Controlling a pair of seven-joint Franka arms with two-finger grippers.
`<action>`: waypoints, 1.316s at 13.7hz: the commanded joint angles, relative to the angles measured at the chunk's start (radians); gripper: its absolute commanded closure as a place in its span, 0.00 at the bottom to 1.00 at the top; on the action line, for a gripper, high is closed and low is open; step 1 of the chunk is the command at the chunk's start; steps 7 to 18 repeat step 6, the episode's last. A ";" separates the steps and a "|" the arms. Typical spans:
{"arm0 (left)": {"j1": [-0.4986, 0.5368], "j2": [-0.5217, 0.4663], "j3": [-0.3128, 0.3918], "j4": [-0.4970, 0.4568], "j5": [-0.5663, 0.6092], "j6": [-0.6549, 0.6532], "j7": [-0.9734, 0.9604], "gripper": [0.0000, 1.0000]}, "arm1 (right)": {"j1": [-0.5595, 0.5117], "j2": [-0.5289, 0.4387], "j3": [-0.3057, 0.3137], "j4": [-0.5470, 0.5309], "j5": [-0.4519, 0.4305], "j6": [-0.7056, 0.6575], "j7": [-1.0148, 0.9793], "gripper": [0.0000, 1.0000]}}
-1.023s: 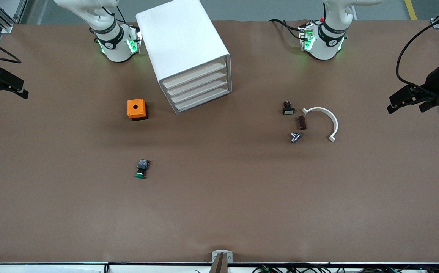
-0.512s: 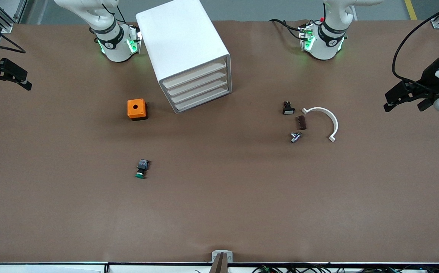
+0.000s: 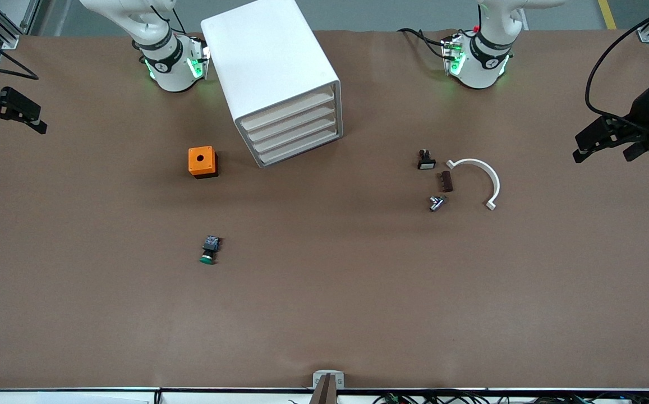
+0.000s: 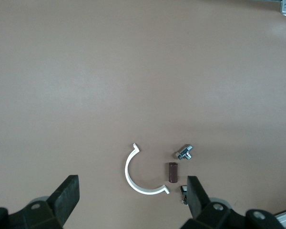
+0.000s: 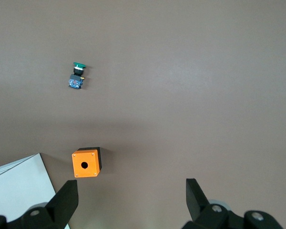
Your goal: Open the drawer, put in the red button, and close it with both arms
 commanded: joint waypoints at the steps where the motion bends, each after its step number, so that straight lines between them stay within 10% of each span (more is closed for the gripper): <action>1: 0.004 -0.005 -0.007 0.013 0.004 -0.024 -0.014 0.01 | 0.002 -0.024 0.002 -0.020 -0.012 0.012 -0.010 0.00; 18: 0.004 -0.005 -0.007 0.013 0.004 -0.036 -0.014 0.01 | 0.005 -0.024 0.007 -0.018 -0.012 0.011 -0.010 0.00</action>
